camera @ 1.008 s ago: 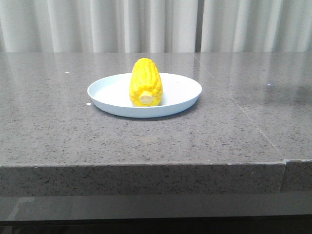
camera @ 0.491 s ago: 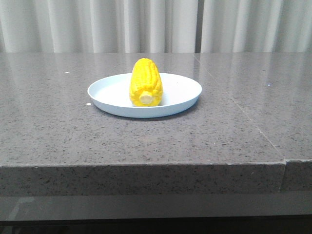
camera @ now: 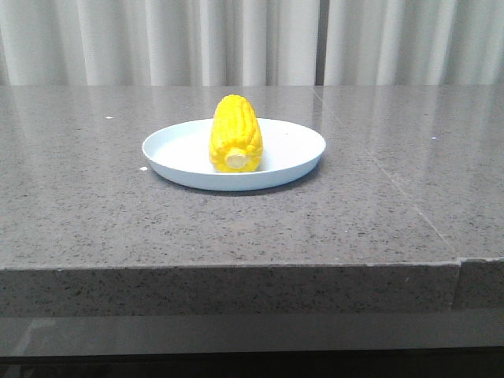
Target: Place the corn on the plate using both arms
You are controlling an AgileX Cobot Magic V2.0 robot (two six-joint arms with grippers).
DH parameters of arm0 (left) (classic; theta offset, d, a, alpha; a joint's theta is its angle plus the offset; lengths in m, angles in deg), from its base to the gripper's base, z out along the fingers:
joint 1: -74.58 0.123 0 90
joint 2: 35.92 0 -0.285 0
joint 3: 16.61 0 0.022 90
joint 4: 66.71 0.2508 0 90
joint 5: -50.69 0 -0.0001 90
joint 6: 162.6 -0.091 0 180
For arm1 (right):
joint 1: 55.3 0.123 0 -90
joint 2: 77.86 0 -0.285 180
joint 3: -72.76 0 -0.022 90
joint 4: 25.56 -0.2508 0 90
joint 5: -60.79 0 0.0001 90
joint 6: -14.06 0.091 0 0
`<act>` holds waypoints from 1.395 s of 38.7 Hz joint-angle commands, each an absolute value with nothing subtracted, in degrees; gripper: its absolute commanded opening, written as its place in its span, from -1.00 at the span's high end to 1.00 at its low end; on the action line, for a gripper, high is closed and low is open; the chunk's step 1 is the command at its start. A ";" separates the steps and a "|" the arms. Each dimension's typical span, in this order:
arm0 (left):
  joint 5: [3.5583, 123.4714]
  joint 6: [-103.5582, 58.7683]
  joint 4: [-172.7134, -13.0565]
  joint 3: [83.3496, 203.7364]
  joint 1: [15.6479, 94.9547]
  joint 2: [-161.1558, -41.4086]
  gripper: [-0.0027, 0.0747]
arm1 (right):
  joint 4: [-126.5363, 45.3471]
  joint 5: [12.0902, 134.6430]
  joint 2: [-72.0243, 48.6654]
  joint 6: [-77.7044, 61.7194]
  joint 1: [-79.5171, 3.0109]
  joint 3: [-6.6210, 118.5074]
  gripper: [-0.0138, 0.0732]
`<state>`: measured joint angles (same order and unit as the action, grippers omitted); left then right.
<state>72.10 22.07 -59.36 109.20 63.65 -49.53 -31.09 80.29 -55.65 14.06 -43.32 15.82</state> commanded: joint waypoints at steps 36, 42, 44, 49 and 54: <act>67.31 22.07 -59.35 110.59 63.95 -50.28 0.98 | -30.63 73.44 -56.38 13.50 -43.68 16.51 0.72; 67.31 22.07 -59.35 110.59 63.95 -50.28 0.98 | -30.63 73.44 -56.38 13.50 -43.68 16.51 0.72; 67.31 22.07 -59.35 110.59 63.95 -50.28 0.98 | -30.63 73.44 -56.38 13.50 -43.68 16.51 0.72; 65.51 22.07 -59.46 109.19 63.95 -50.02 0.98 | -30.63 73.44 -56.38 13.50 -43.68 16.51 0.72; 61.76 18.91 -62.82 104.86 65.74 -47.80 0.98 | -30.63 73.44 -56.38 13.50 -43.68 16.51 0.72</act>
